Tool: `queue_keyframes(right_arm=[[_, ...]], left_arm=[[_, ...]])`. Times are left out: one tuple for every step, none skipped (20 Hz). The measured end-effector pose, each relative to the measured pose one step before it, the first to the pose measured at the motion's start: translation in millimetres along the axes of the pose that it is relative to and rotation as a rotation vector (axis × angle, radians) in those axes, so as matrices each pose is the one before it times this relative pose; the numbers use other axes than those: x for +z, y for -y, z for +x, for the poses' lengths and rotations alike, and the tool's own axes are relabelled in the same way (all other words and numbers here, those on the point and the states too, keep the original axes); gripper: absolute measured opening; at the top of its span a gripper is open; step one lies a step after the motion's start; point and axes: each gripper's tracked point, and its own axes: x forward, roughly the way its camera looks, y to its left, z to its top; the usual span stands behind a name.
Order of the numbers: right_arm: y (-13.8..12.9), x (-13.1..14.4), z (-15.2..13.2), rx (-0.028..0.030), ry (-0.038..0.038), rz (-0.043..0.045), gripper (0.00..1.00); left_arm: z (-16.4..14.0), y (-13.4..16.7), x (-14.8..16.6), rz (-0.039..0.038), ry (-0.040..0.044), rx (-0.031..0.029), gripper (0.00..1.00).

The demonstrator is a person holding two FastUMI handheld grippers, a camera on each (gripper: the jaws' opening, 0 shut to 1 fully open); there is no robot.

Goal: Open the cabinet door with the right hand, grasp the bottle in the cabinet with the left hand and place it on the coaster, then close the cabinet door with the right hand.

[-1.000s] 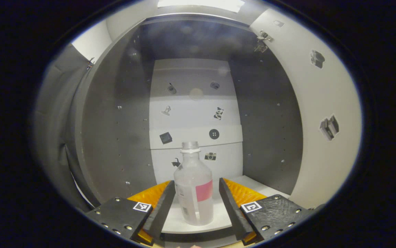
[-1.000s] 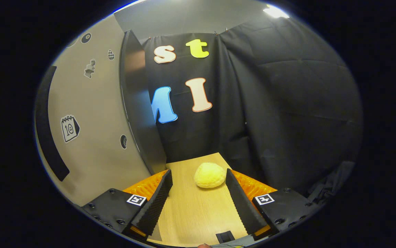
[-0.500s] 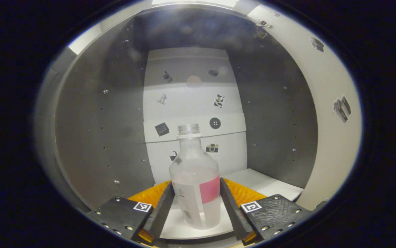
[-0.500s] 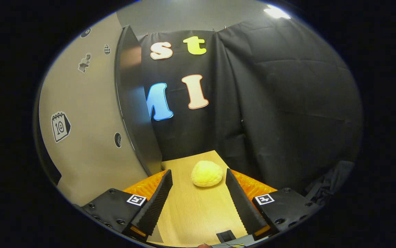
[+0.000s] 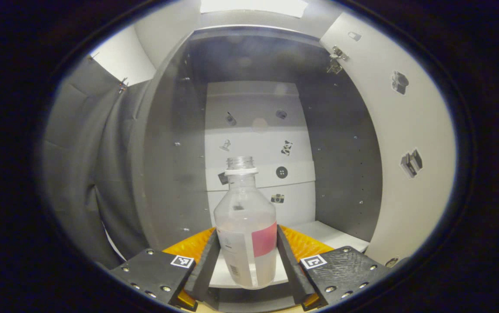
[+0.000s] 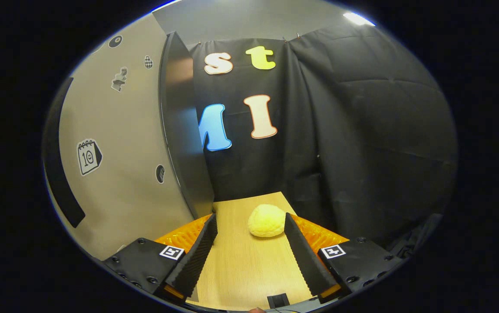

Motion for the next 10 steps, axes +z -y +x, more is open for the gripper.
queue_keyframes(right_arm=[[1.69, -1.76, -1.60, 0.00847, -0.00458, -0.00957, 0.98], [1.00, -0.25, -1.20, 0.00937, -0.00265, -0.00685, 0.98], [-0.78, -0.66, -0.95, 0.01354, 0.00014, -0.00165, 0.98], [-2.15, 0.07, -0.95, 0.01848, -0.00041, 0.00053, 0.98], [-2.76, -1.28, -1.43, 0.01651, -0.00118, -0.00136, 0.98], [0.11, -0.49, -1.21, 0.01231, -0.00162, -0.00421, 0.98], [-0.22, -1.69, -2.16, 0.01060, -0.00359, -0.00640, 0.98], [-0.85, -0.22, 0.02, 0.01052, -0.00098, -0.00358, 0.98], [-1.33, -1.23, -0.16, 0.00955, -0.00098, -0.00015, 0.98], [-1.21, -0.12, 0.06, 0.01078, -0.00260, 0.00357, 0.98]], left_arm=[[-13.18, -4.98, 0.93, -0.00582, 0.00248, 0.01938, 0.71], [-11.63, -4.67, -1.39, -0.00547, 0.00150, 0.01379, 0.74], [-12.41, -6.91, -1.27, -0.00526, -0.00320, 0.01876, 0.74], [-12.51, -7.58, -1.85, -0.00436, -0.00422, 0.01794, 0.72], [-14.33, -8.46, -3.21, -0.00371, -0.00818, 0.02167, 0.71], [-12.05, -8.21, -4.17, -0.00337, -0.00440, 0.02056, 0.71], [-10.93, -8.93, -3.39, -0.00394, -0.00416, 0.02415, 0.71], [-11.66, -10.03, -5.17, -0.00603, -0.00185, 0.02388, 0.71], [-12.64, -8.63, -2.94, -0.00915, -0.00363, 0.02018, 0.71], [-11.18, -8.78, -4.57, -0.01125, -0.00121, 0.01997, 0.71]])
